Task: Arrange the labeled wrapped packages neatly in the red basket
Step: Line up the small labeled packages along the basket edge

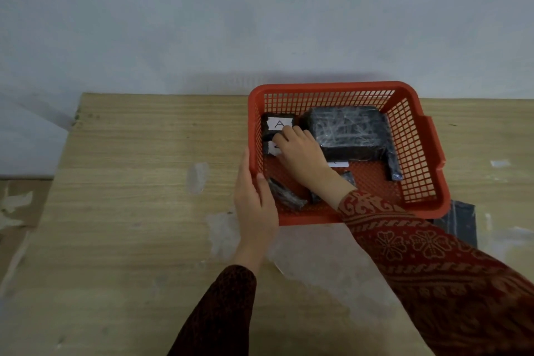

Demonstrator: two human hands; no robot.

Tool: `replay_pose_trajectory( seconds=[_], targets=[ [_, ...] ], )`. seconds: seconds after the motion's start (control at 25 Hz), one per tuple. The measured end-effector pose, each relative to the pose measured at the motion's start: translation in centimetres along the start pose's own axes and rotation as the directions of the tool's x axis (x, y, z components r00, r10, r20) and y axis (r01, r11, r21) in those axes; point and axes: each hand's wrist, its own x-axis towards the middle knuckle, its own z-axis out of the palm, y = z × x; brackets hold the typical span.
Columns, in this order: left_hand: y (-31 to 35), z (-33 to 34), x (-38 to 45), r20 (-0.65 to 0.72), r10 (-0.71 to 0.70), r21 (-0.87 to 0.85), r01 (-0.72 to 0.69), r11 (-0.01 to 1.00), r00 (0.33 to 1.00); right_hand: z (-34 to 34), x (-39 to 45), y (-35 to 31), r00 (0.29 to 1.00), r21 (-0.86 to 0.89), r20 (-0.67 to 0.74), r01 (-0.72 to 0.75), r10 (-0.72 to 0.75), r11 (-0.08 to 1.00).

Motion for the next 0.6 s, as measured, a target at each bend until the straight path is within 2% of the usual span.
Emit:
replay_pose_trajectory(
  seconds=[0.08,0.12,0.24,0.28,0.44,0.6],
  targets=[
    [-0.1,0.0,0.0,-0.008,-0.015,-0.026,0.015,1.000,1.000,-0.6,-1.1,-0.2,0.999,0.179,0.035,0.033,-0.040,0.983],
    [0.0,0.0,0.1,-0.014,-0.022,-0.034,0.022,0.999,1.000,-0.8,-2.0,-0.3,0.994,0.254,0.095,0.027,-0.052,0.967],
    [-0.1,0.1,0.1,-0.033,-0.040,-0.037,0.039,0.999,0.999,-0.7,-4.2,-0.5,0.930,0.243,0.357,-0.008,-0.082,0.970],
    [-0.1,0.0,0.1,-0.032,-0.044,-0.039,0.043,0.998,0.999,-0.6,-4.6,-0.4,0.912,0.241,0.404,-0.026,-0.076,0.970],
    [0.0,0.0,0.1,-0.020,-0.042,-0.035,0.042,0.999,0.999,-0.9,-4.1,0.8,0.925,0.446,0.377,-0.151,-0.033,0.882],
    [0.0,0.0,0.2,-0.011,-0.028,-0.052,0.027,0.998,1.000,-1.1,-3.3,2.0,0.931,0.583,0.348,-0.306,0.110,0.753]
  ],
)
